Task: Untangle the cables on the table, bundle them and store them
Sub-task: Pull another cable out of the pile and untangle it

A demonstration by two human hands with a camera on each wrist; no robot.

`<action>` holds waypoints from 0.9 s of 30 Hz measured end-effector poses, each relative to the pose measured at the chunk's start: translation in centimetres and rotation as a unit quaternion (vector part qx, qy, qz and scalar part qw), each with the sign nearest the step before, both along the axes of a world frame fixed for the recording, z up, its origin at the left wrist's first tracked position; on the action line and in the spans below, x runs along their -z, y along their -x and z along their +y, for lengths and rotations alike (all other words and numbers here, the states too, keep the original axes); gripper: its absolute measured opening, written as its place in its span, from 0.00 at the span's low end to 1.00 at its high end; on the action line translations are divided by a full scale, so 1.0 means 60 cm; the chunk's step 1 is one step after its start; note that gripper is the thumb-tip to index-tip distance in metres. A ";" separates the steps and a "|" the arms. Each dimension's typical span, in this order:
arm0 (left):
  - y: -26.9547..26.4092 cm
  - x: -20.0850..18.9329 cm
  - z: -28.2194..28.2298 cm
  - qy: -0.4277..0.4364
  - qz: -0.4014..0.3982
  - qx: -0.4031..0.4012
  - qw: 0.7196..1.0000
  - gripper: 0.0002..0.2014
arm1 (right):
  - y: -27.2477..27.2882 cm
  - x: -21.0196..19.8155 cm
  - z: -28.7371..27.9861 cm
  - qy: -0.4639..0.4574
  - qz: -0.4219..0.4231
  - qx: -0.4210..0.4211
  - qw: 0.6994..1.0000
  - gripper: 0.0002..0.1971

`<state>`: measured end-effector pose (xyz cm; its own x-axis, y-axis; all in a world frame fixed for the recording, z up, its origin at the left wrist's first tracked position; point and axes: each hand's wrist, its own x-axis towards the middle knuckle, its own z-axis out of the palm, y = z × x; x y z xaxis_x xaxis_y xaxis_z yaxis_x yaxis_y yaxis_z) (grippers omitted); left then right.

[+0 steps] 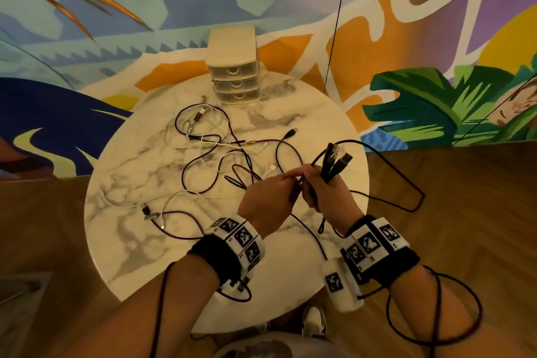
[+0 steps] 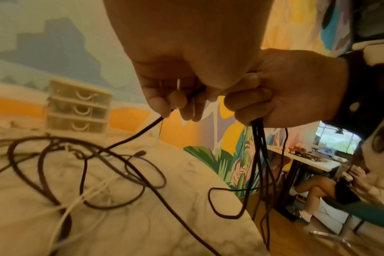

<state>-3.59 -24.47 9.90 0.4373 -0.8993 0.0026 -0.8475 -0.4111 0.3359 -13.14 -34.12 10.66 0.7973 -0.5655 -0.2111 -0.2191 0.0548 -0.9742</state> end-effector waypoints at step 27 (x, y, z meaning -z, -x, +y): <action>-0.014 0.028 0.009 0.028 0.091 -0.049 0.994 0.12 | -0.002 -0.020 0.006 -0.100 -0.017 0.089 0.991 0.24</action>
